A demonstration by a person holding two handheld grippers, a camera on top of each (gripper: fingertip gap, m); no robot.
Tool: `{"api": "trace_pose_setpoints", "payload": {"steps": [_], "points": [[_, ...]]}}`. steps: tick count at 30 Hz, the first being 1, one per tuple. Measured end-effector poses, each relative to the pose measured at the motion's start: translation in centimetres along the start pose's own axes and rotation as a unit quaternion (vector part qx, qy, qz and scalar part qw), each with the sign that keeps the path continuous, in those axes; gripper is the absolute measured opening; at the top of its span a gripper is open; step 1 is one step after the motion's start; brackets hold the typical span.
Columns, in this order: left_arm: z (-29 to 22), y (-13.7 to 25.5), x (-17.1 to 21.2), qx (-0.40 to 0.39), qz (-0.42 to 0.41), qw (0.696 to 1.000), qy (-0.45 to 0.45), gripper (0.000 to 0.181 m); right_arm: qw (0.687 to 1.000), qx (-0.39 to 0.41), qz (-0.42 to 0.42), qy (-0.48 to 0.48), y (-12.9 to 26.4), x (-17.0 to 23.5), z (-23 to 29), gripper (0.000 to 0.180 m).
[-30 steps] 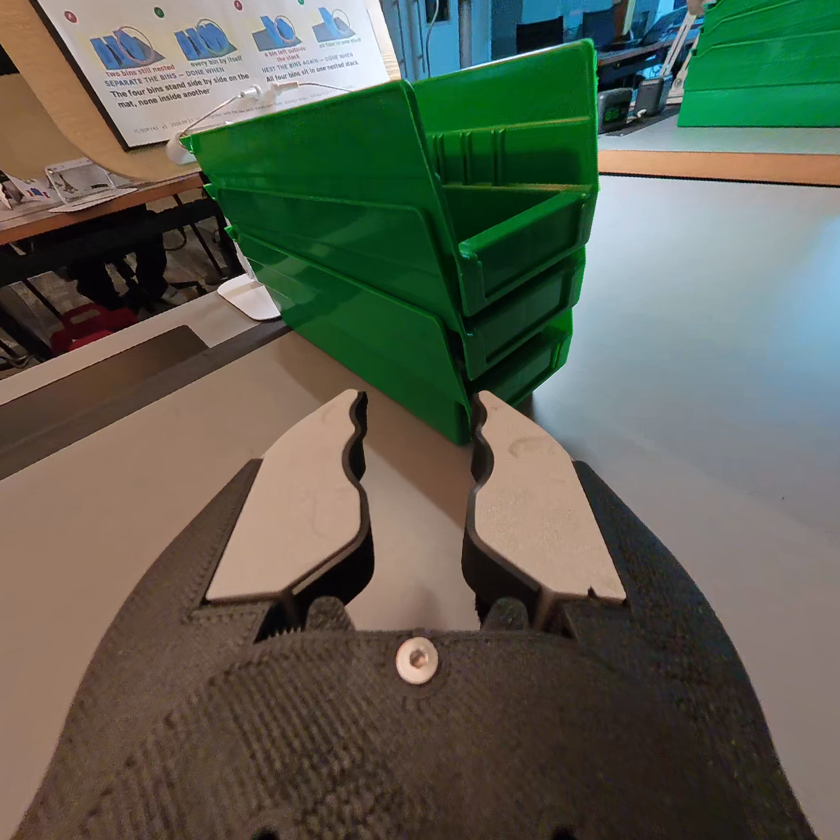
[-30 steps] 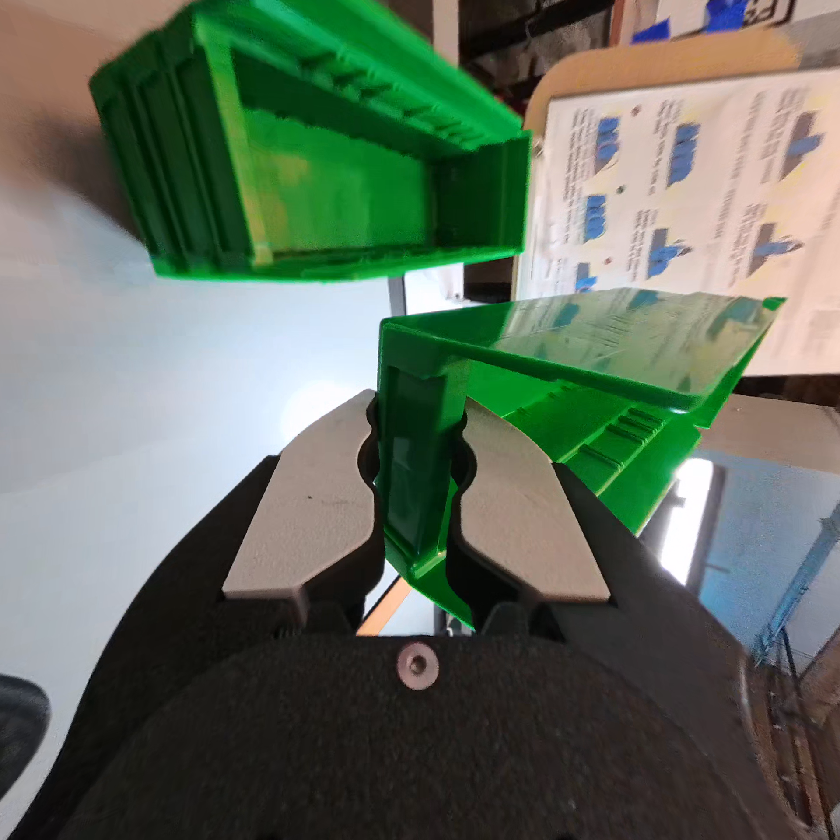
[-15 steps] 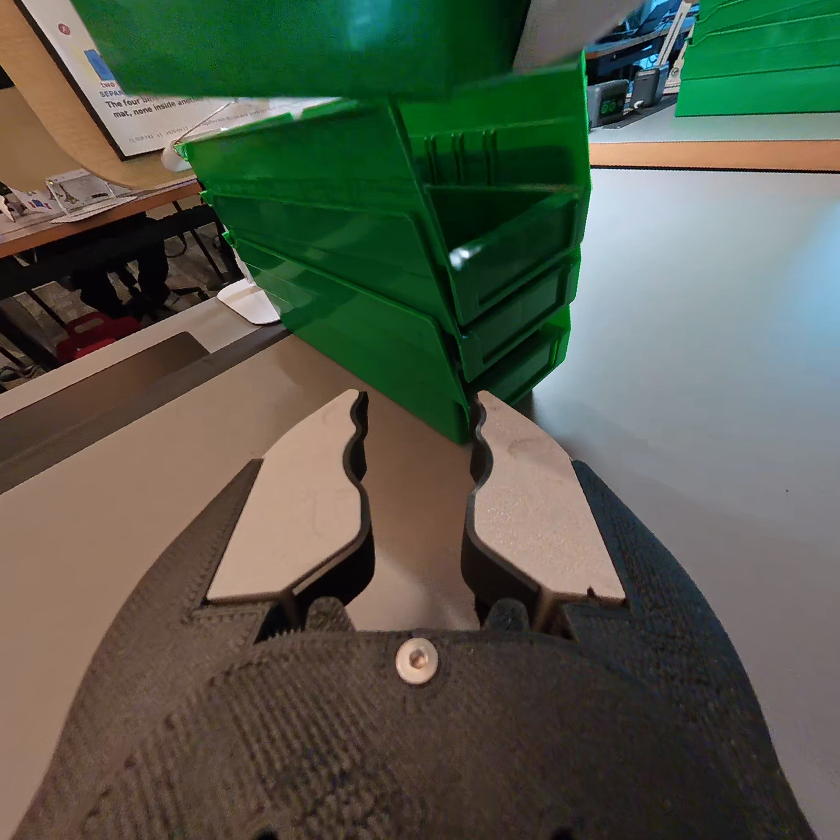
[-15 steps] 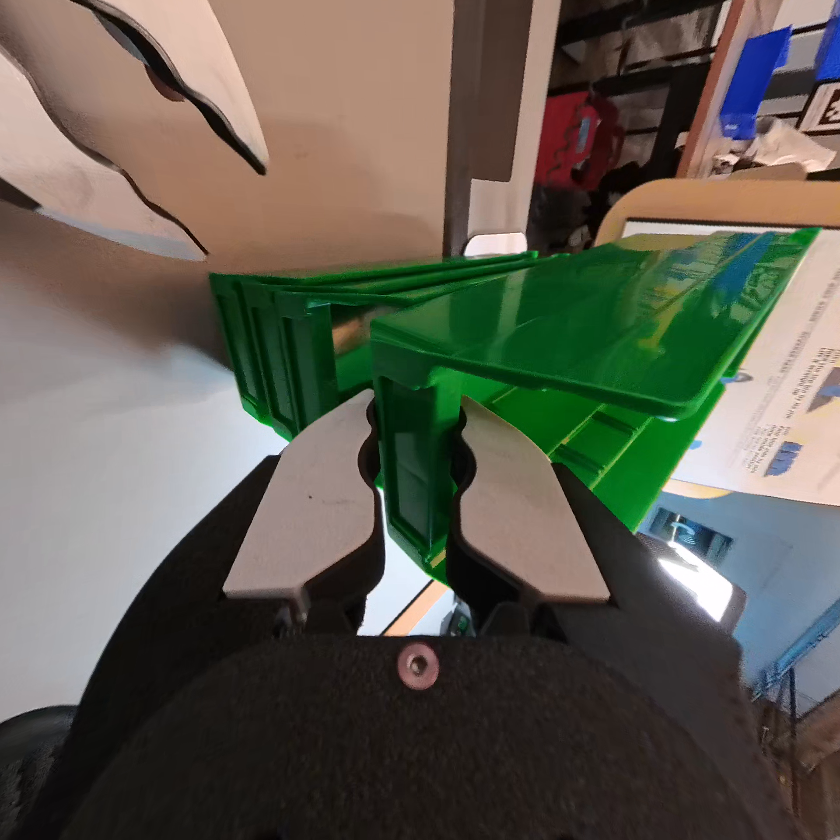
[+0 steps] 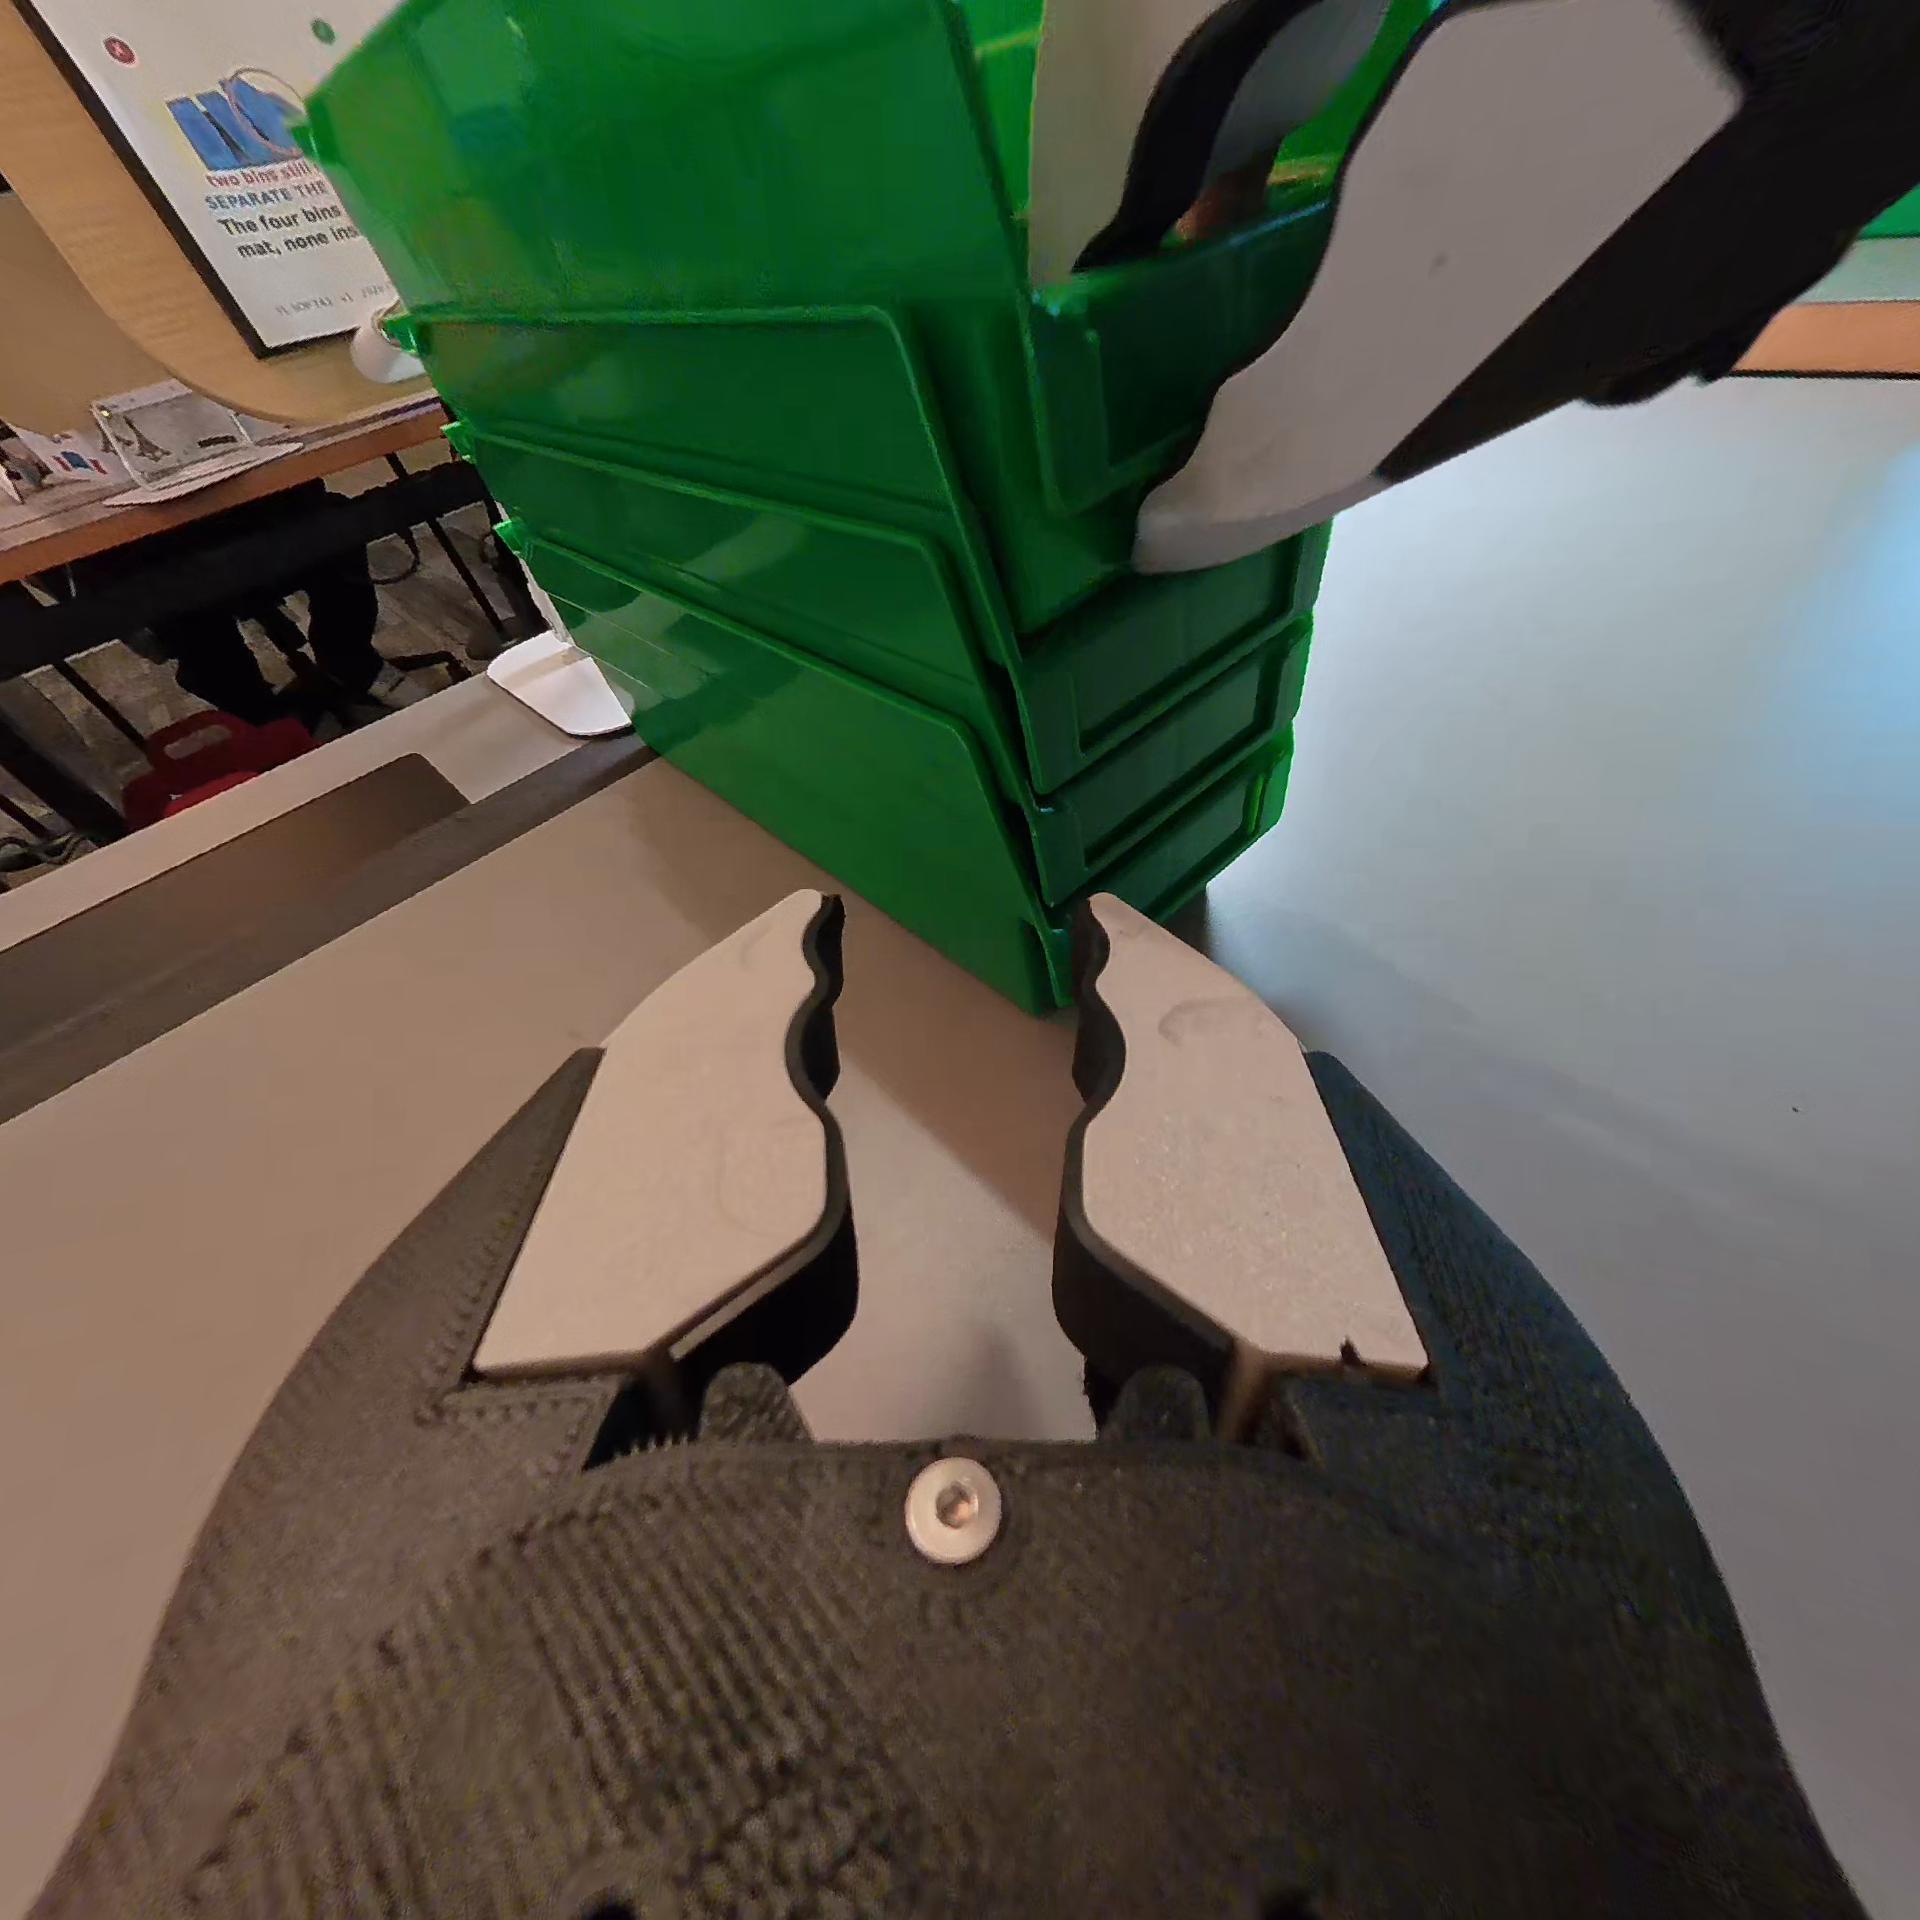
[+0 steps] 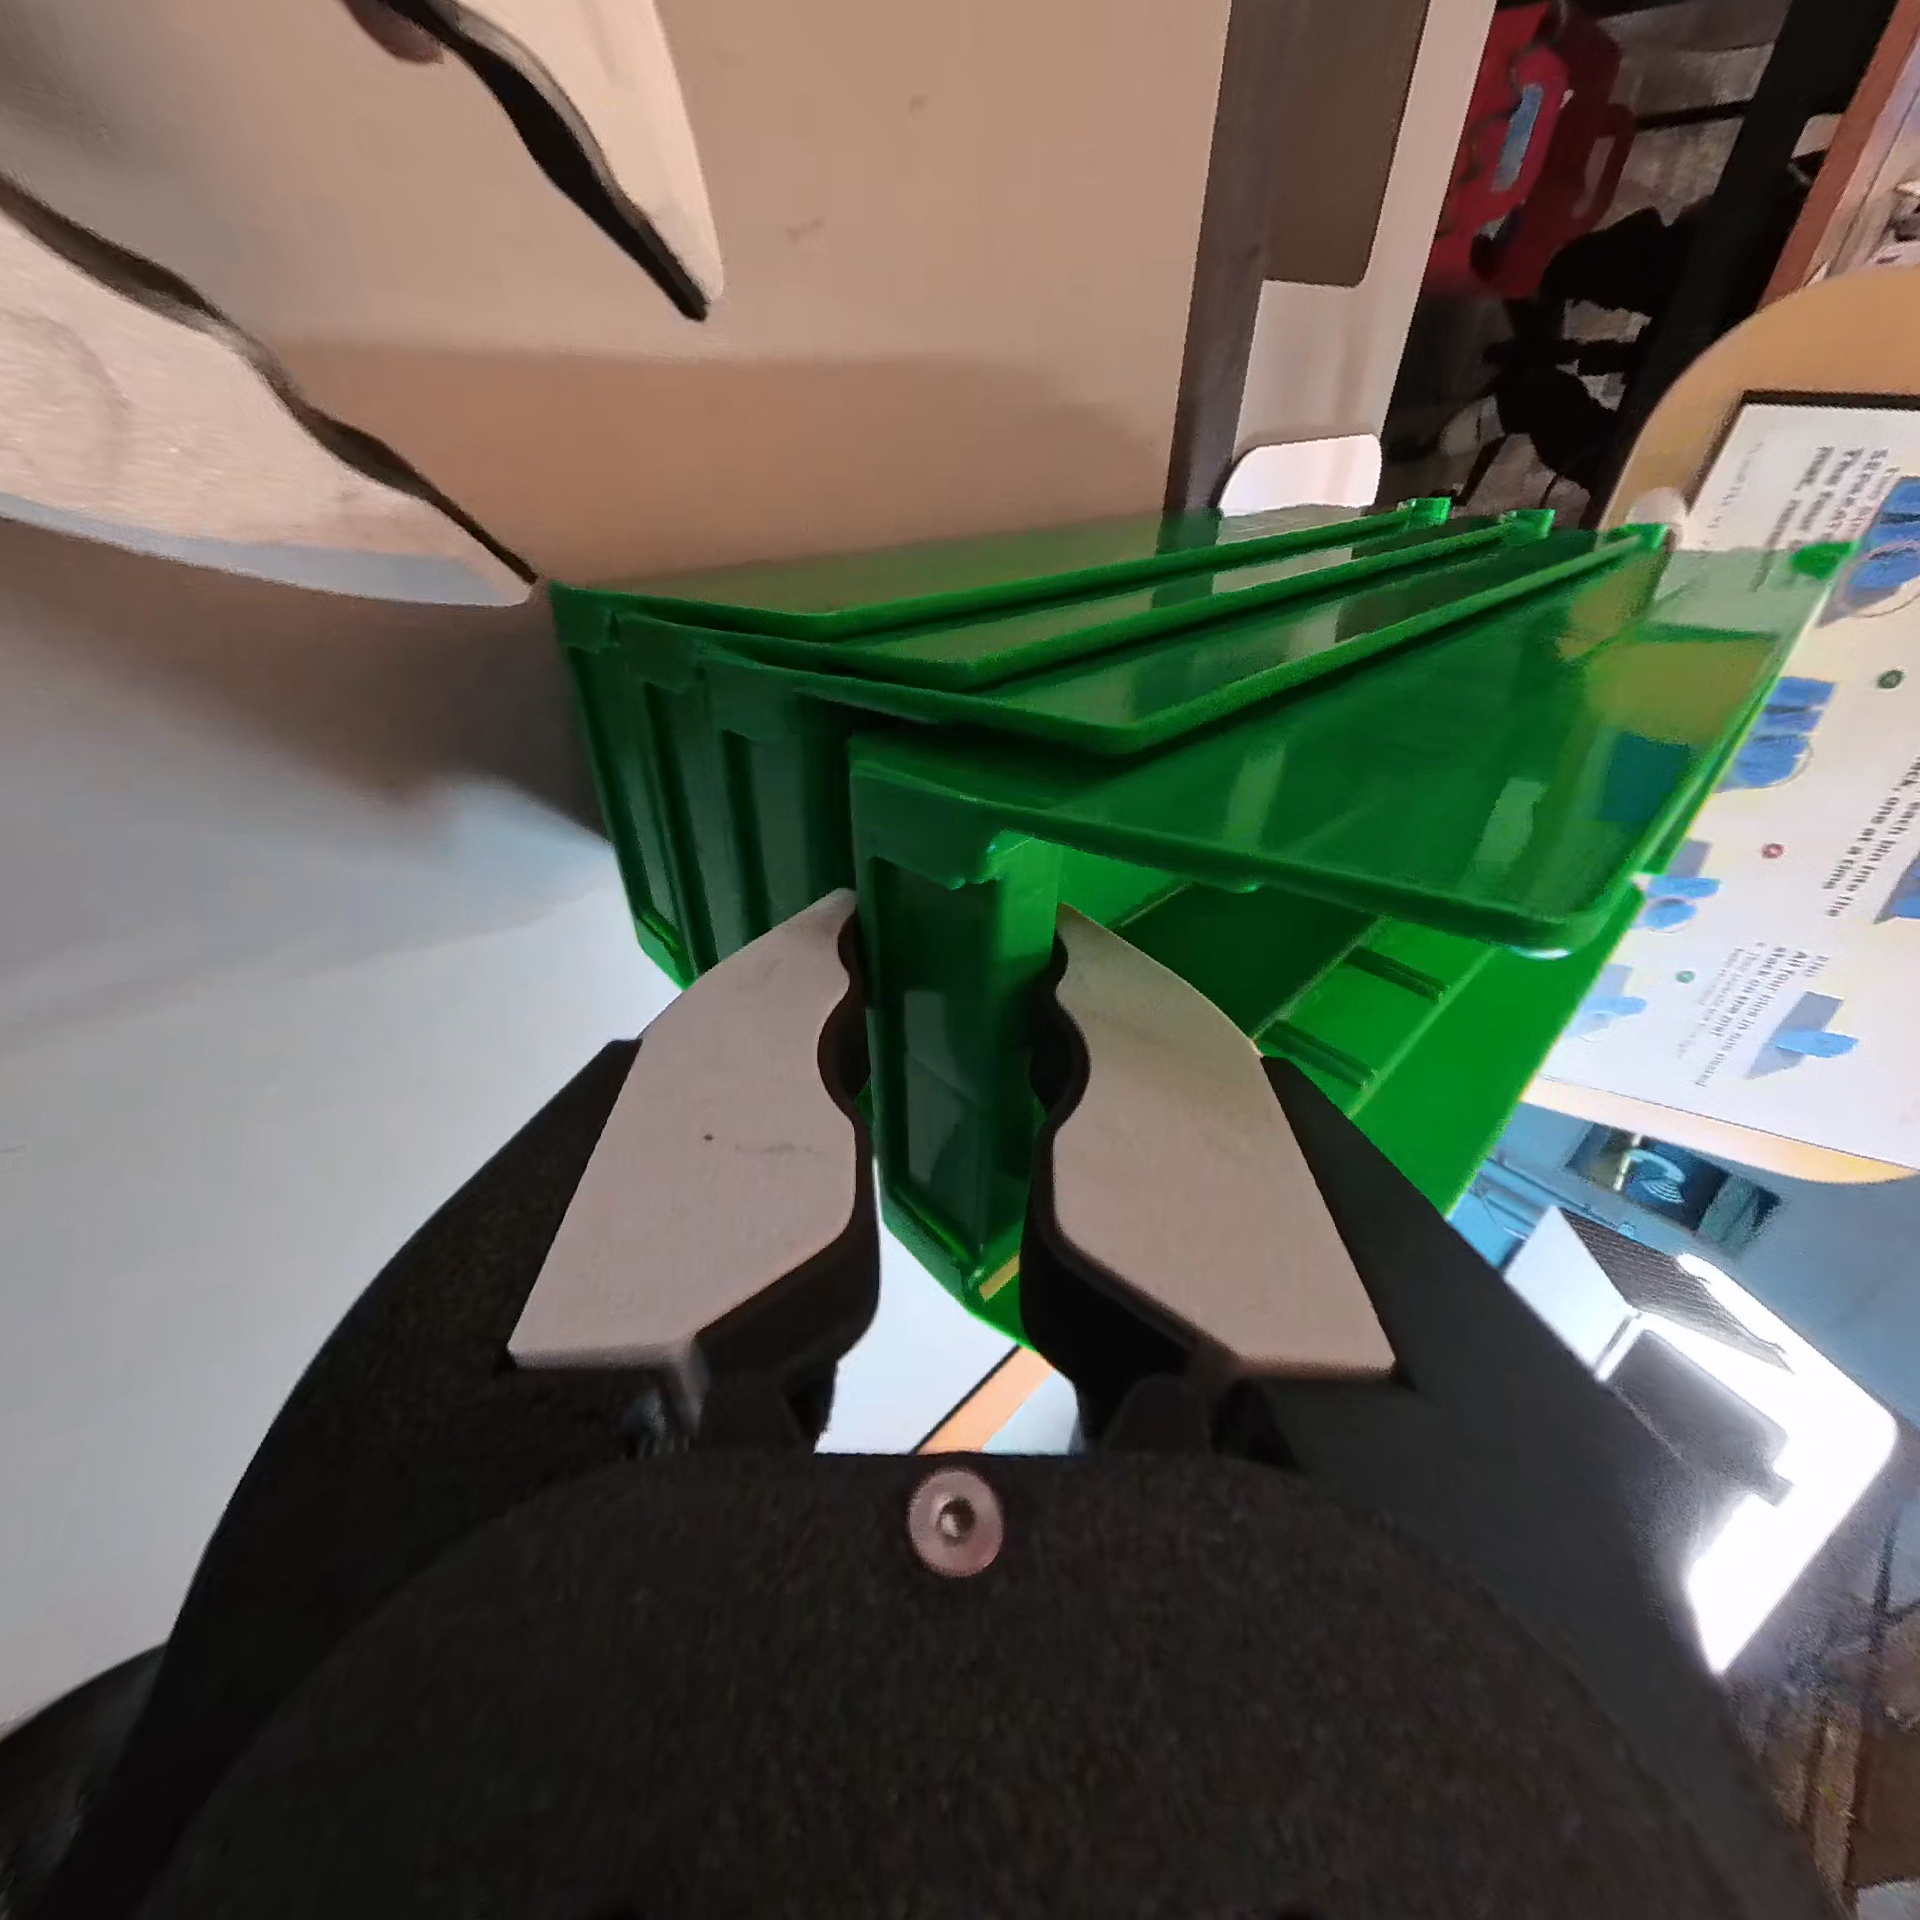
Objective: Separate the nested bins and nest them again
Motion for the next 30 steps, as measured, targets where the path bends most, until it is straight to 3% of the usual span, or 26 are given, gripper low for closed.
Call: {"api": "trace_pose_setpoints", "payload": {"steps": [11, 18, 20, 24, 30], "points": [[-0.1, 0.1, -0.1, 0.003, -0.002, 1.0, -0.001, 0.042, 0.998, 0.05, -0.02, 0.013, -0.3, -0.3, -0.1, 0.039], [-0.1, 0.0, 0.0, 0.003, 0.0, 1.0, 0.0, 0.042, 0.987, 0.051, -0.145, -0.048, 3.5, 0.4, 0.8, 0.044], [-0.1, 0.1, -0.1, 0.002, -0.001, 1.0, 0.001, 0.042, 0.97, 0.037, -0.218, -0.099, 4.7, 1.3, 1.1, 0.043], [-0.2, 0.2, -0.4, 0.011, -0.012, 1.0, 0.023, 0.043, 0.902, 0.015, -0.353, -0.247, 6.9, 5.0, 0.9, 0.038], [0.4, 0.5, -0.9, -0.004, -0.031, 0.999, 0.041, 0.044, 0.832, 0.015, -0.391, -0.393, 2.9, 12.0, 0.9, 0.043]]}}
Point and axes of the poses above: each gripper's, where its closed fingertips meet, y back along the fingers, x out of its underside, z = x × y across the jaws, the point moved 6 cm from there along y, back along the fingers
